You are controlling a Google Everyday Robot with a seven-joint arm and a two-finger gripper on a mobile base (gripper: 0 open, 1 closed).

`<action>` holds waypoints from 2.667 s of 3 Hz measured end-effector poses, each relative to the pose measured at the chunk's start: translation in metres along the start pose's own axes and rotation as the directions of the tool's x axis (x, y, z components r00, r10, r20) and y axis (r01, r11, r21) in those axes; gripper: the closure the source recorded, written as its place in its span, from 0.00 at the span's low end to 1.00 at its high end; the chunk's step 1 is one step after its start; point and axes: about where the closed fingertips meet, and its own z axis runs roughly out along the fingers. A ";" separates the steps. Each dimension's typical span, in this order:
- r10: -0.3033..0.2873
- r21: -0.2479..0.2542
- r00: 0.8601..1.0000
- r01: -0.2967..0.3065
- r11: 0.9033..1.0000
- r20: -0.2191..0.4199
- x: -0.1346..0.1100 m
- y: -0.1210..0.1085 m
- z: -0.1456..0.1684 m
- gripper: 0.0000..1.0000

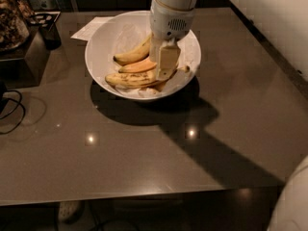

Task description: Pick banana from white bowl

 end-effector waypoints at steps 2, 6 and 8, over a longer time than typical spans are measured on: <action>-0.020 -0.004 0.999 0.020 1.000 -0.048 0.003 -0.003 0.009 0.48; -0.018 -0.042 0.996 0.014 0.999 -0.086 0.019 -0.012 0.035 0.48; -0.007 -0.061 0.996 0.001 0.998 -0.085 0.026 -0.014 0.047 0.63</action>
Offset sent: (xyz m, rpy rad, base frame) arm -0.0123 -0.0158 -0.0167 -0.1283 0.0631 0.0325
